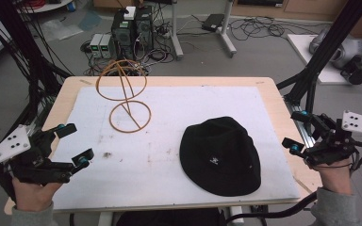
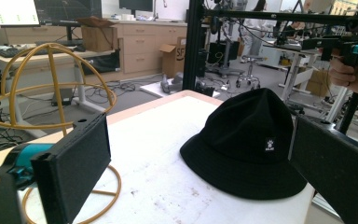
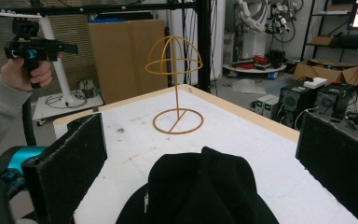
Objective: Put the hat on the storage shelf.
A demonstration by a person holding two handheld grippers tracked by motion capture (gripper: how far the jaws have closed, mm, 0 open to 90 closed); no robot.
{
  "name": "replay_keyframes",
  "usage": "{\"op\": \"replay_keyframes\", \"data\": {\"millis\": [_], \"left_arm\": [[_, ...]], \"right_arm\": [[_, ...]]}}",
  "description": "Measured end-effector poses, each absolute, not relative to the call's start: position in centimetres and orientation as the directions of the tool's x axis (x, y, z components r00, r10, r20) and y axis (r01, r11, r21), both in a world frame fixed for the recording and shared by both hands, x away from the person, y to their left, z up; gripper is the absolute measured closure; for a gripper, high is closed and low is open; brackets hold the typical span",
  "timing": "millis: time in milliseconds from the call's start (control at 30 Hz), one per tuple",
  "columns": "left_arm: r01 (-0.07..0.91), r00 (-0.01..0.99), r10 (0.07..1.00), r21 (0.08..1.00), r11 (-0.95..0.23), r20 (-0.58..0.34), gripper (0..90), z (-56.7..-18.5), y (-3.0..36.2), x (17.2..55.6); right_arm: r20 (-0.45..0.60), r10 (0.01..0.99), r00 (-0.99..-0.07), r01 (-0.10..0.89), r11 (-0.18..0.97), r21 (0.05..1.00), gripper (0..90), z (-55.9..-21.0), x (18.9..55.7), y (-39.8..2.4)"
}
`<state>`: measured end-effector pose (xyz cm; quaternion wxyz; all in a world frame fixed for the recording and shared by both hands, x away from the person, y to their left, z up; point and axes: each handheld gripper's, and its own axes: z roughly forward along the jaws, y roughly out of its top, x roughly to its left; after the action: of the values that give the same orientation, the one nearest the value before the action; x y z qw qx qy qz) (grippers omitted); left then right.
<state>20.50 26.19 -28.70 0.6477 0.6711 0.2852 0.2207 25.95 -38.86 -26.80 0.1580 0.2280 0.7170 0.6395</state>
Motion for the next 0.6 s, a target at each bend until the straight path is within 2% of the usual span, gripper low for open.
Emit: {"op": "replay_keyframes", "data": {"millis": [600], "left_arm": [[0.103,0.739,0.67,0.995,-0.008,-0.072,5.8,-28.85,25.9,20.61]], "right_arm": [[0.058,0.524,-0.85,0.127,0.097,0.987,0.9,-26.82,26.01,-38.49]]}}
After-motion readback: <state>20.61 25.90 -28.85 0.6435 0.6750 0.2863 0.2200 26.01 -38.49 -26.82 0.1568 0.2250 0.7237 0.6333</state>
